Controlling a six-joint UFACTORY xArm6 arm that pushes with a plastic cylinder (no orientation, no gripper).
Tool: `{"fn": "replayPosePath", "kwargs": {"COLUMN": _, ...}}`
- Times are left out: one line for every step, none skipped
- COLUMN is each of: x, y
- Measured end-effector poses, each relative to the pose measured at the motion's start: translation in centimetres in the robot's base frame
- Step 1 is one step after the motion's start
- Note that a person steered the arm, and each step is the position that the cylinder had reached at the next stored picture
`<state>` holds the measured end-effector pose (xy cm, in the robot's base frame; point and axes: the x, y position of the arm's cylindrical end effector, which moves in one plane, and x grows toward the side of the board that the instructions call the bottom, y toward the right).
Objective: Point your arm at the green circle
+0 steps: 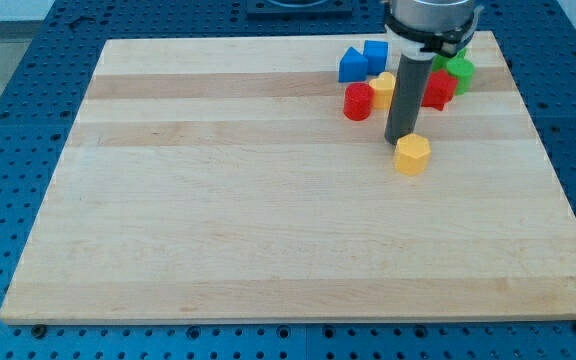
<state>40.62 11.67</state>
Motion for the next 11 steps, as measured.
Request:
{"fn": "replayPosePath", "kwargs": {"x": 0.7, "y": -0.9}}
{"fn": "replayPosePath", "kwargs": {"x": 1.0, "y": -1.3}}
{"fn": "replayPosePath", "kwargs": {"x": -1.3, "y": -0.7}}
{"fn": "replayPosePath", "kwargs": {"x": -0.8, "y": 4.6}}
{"fn": "replayPosePath", "kwargs": {"x": -0.4, "y": 8.4}}
{"fn": "replayPosePath", "kwargs": {"x": -3.0, "y": 12.6}}
{"fn": "replayPosePath", "kwargs": {"x": -3.6, "y": 12.7}}
{"fn": "replayPosePath", "kwargs": {"x": -4.9, "y": 12.7}}
{"fn": "replayPosePath", "kwargs": {"x": -5.9, "y": 12.5}}
{"fn": "replayPosePath", "kwargs": {"x": -6.0, "y": 11.7}}
{"fn": "replayPosePath", "kwargs": {"x": -6.3, "y": 11.7}}
